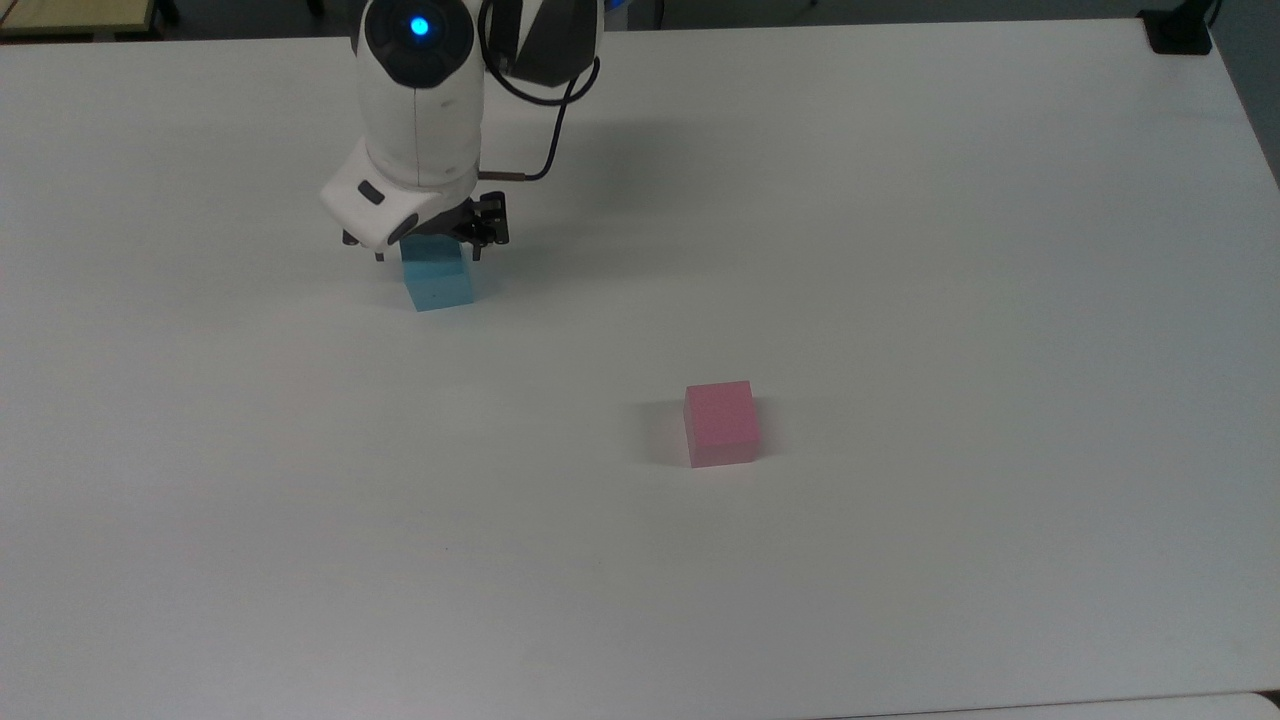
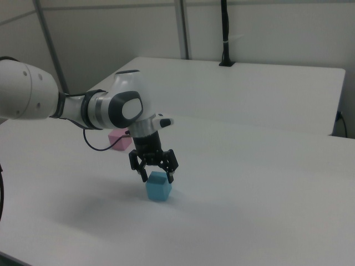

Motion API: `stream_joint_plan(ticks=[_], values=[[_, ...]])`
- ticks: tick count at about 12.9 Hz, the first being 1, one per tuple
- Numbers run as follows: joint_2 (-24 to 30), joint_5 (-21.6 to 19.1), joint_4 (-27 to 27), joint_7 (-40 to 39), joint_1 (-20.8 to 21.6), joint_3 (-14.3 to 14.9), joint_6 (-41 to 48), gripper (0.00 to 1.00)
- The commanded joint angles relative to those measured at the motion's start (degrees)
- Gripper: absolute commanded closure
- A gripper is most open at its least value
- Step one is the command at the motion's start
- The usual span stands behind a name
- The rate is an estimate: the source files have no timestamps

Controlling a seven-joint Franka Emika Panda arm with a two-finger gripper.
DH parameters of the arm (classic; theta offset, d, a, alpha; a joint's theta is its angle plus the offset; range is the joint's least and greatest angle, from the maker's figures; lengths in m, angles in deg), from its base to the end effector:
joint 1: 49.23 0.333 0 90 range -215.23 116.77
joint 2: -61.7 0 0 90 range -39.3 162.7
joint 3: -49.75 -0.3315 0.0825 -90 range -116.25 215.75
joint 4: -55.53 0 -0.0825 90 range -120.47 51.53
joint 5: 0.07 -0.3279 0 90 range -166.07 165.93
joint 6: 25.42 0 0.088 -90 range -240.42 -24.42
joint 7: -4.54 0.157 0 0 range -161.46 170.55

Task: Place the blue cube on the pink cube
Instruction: 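Lift the light-blue cube off the table with the gripper, then carry the light-blue cube over the pink cube and lower it onto it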

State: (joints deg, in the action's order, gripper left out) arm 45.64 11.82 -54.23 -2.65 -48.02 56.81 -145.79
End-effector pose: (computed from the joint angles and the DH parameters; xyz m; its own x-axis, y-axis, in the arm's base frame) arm 0.5545 -0.0727 0.3424 0.9835 0.1266 -0.1295 0.1494 -0.9712 0.1857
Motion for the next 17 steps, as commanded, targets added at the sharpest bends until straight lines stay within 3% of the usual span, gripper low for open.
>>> stream_joint_plan(ticks=[1,2,3,4,6,8,9,12,17], values=[[-0.6,0.9,-0.5,-0.9,0.5,0.6,-1.2,0.25],[-0.8,0.9,-0.3,-0.8,0.5,0.6,-1.1,0.61],[-0.7,0.7,0.0,-0.7,0.5,0.6,-0.8,0.82],[-0.3,0.3,0.2,-0.3,0.6,0.6,-0.2,0.89],[1.9,-1.4,3.3,0.1,1.2,0.4,4.8,0.89],[1.7,-8.5,13.6,1.6,2.1,-0.6,12.7,0.89],[1.8,-10.1,17.1,3.5,2.4,-1.8,14.9,0.89],[-2.4,-9.8,24.7,13.0,5.1,-5.6,15.1,0.88],[-14.9,-9.2,39.8,18.2,14.9,-4.2,15.1,0.86]])
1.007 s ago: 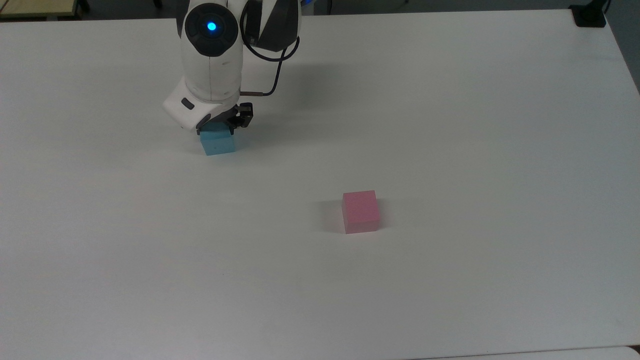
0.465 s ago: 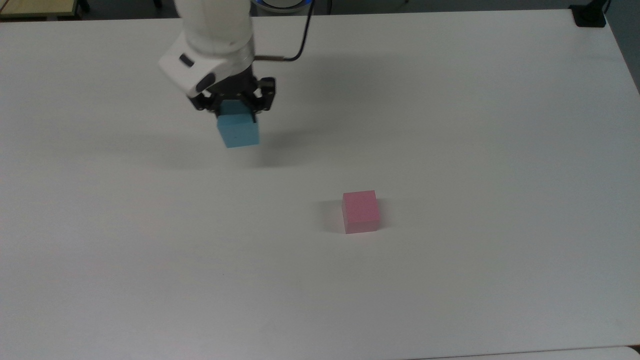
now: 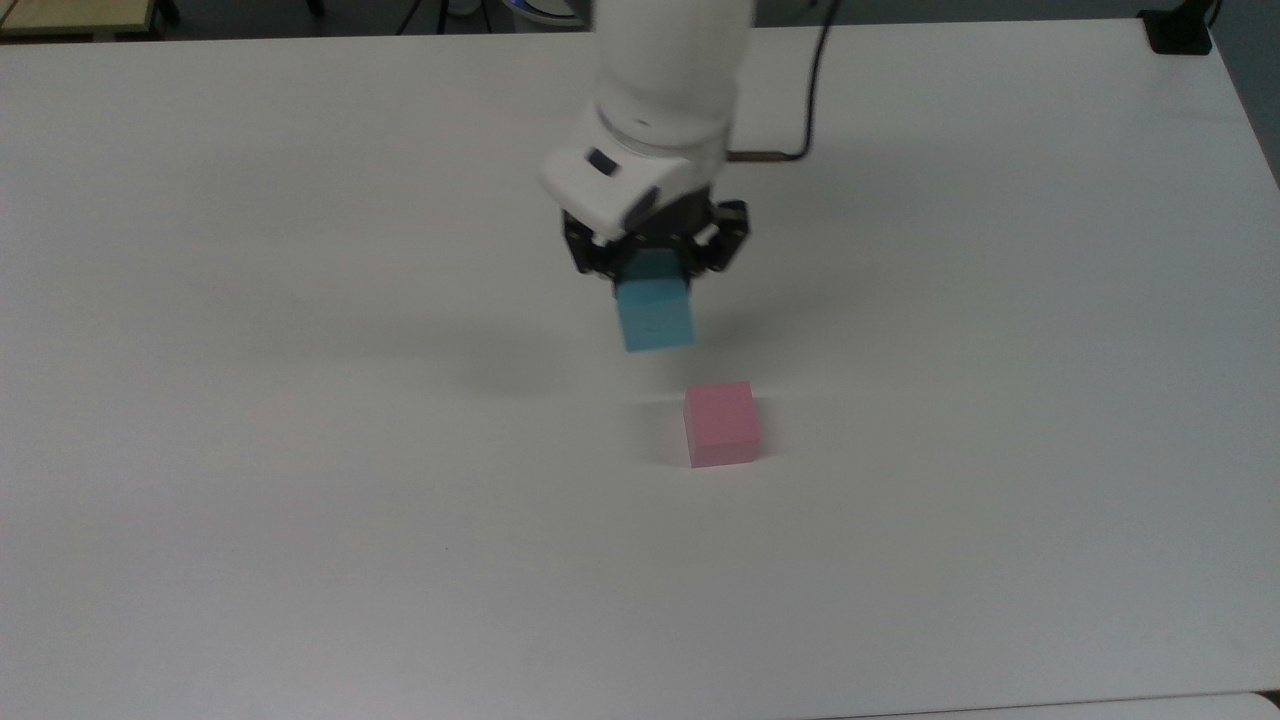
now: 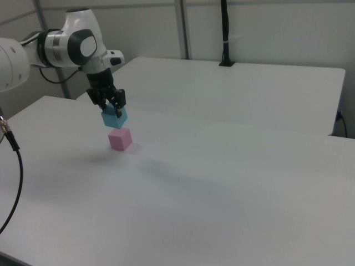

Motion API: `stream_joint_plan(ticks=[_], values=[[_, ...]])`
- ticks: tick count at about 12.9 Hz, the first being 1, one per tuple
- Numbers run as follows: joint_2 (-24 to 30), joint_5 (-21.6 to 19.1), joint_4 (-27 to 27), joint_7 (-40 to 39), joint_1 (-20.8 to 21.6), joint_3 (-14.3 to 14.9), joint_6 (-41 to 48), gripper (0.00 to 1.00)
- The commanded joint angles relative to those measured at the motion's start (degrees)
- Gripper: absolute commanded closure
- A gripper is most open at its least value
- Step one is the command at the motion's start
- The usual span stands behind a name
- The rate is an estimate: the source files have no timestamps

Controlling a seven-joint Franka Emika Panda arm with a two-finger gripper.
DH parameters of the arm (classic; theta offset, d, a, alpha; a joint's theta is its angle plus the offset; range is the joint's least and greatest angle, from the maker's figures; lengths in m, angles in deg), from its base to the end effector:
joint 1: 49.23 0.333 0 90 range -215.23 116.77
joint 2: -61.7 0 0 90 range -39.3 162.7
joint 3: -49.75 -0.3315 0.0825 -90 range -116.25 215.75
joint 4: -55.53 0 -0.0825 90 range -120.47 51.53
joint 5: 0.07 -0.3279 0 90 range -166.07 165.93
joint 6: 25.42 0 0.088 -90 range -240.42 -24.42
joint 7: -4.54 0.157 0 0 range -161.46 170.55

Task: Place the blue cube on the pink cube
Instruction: 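Carry the light-blue cube over the pink cube and lower it onto it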

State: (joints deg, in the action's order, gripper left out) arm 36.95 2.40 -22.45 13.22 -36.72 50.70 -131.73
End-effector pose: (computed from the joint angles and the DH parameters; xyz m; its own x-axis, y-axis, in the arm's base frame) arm 0.6369 0.1266 0.4567 0.9956 0.0640 0.0688 0.0614 -0.9974 0.0390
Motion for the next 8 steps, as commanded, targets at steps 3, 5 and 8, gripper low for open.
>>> stream_joint_plan(ticks=[3,5,8], values=[[-12.0,0.3,12.0,4.9,7.0,4.5,0.6,0.86],[-13.1,0.3,12.7,5.0,7.0,4.6,-0.4,0.86],[-14.8,0.3,12.7,5.0,7.1,4.7,-2.2,0.83]])
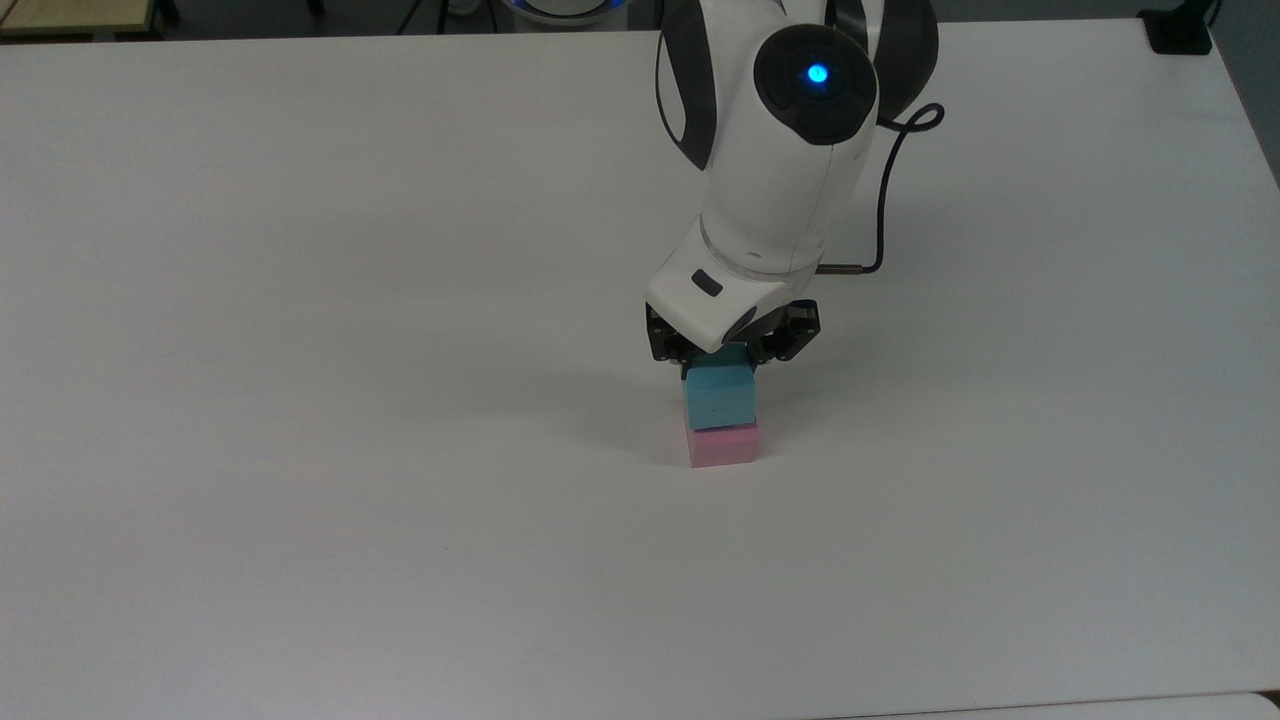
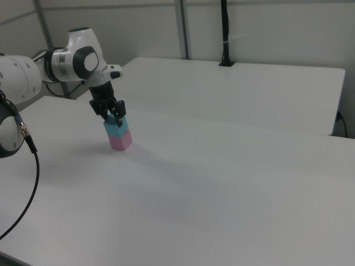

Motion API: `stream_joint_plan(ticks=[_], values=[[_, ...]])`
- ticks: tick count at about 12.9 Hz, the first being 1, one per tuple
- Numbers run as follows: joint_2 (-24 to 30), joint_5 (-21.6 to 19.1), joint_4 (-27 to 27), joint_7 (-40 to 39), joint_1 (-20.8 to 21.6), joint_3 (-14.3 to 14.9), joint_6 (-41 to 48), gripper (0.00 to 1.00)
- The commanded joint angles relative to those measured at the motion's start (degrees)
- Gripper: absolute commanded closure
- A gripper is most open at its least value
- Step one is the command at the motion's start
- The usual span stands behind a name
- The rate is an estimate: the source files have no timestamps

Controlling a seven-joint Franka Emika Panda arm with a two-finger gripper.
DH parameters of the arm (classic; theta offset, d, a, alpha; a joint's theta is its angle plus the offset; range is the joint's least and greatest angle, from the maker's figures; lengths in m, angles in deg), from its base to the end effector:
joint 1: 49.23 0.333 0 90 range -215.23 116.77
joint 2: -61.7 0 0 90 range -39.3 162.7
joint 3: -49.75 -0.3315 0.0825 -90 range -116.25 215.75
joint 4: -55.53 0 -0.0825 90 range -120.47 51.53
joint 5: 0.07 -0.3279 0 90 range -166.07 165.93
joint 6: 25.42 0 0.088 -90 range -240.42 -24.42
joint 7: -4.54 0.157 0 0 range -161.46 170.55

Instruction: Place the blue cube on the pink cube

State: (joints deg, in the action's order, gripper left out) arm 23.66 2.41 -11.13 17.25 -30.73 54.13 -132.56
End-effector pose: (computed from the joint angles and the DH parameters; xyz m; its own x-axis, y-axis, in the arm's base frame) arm 0.6786 0.1795 0.3880 0.9965 0.0559 0.0616 0.0511 -0.9957 0.0772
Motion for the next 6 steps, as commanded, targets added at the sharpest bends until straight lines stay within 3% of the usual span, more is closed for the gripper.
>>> stream_joint_plan(ticks=[1,2,3,4,6], values=[[-1.7,0.3,1.4,1.2,1.1,1.2,-1.6,0.81],[-1.9,0.3,1.3,1.4,1.1,1.2,-2.2,0.64],[-2.1,0.3,1.3,3.6,1.1,1.2,-2.9,0.17],[-2.0,0.3,1.2,4.3,1.1,1.2,-3.9,0.0],[-2.0,0.3,1.2,4.5,1.1,1.2,-4.0,0.0]])
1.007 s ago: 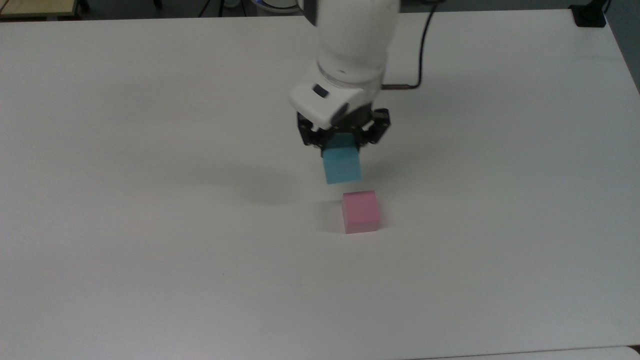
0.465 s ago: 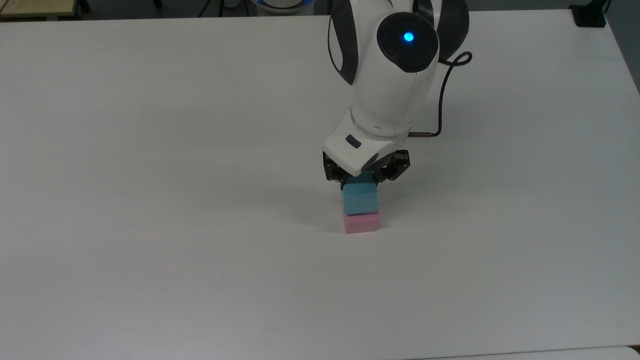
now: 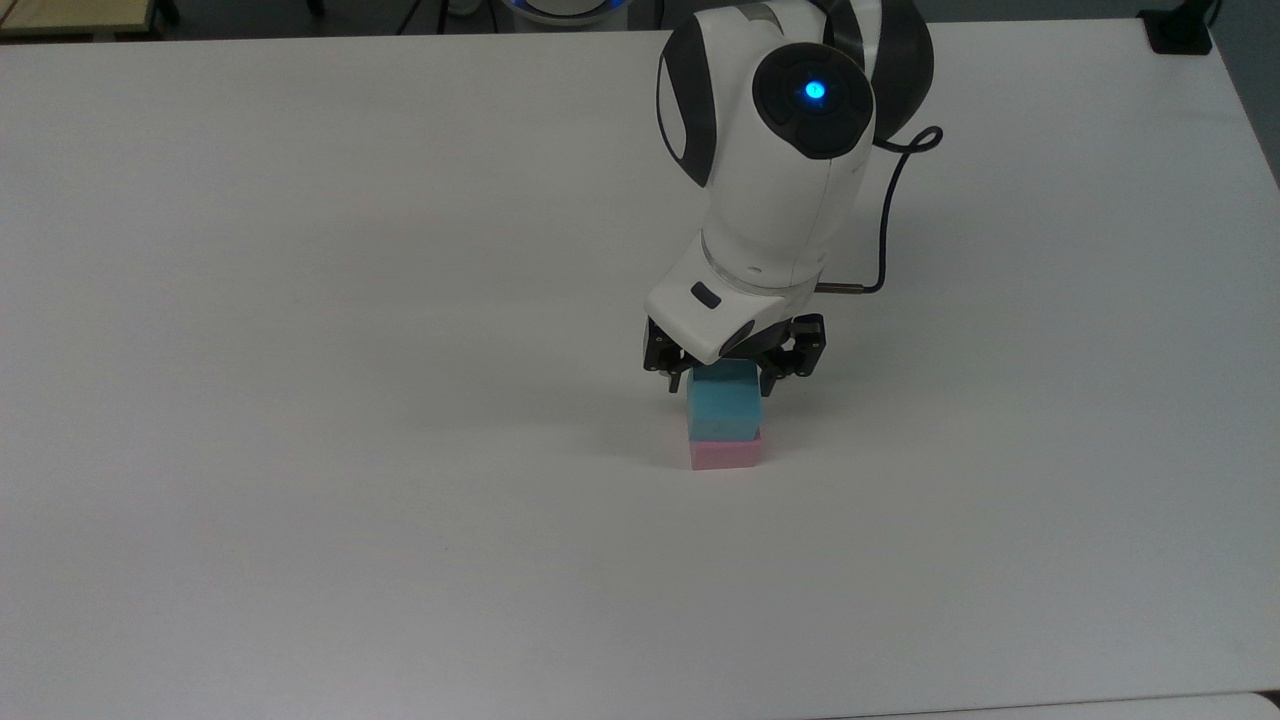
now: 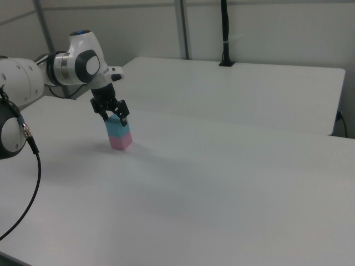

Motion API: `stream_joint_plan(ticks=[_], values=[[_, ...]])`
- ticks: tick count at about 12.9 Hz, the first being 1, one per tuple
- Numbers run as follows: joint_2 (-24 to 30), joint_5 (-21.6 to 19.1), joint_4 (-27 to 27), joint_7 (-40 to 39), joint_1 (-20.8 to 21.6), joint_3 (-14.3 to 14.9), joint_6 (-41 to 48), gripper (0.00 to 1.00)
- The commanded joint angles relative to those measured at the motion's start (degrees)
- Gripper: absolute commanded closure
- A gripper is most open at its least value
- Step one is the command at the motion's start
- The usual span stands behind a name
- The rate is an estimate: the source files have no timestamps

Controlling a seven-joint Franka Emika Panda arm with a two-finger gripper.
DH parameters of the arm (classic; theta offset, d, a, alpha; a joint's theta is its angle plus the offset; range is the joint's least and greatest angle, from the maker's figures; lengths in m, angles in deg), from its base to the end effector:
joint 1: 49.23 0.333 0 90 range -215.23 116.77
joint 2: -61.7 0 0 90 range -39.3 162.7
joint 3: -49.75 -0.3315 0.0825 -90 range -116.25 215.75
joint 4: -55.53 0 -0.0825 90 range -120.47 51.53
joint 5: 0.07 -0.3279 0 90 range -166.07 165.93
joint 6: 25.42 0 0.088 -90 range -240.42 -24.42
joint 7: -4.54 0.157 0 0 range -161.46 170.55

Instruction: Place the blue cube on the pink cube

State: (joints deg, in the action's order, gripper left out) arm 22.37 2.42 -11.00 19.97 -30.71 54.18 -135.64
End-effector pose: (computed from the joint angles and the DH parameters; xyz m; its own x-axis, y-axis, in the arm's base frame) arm 0.6877 0.1825 0.3784 0.9951 0.0127 0.0977 0.0061 -0.9977 0.0671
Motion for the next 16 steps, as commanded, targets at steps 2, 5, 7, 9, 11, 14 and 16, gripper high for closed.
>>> stream_joint_plan(ticks=[2,5,7,9,11,14,16], values=[[1.3,0.3,0.3,1.7,0.8,1.0,-0.7,0.0],[13.4,1.2,-8.8,1.4,-1.3,0.1,0.6,0.0],[24.3,1.1,-17.5,1.2,-4.5,-1.3,6.6,0.0],[32.3,1.1,-24.4,1.1,-8.2,-2.9,9.6,0.0],[36.7,0.9,-26.9,-2.9,-12.1,-3.0,13.6,0.0],[37.3,0.4,-26.7,-7.4,-15.3,-3.0,16.3,0.0],[37.2,0.5,-26.5,-7.8,-16.1,-2.9,15.7,0.0]])
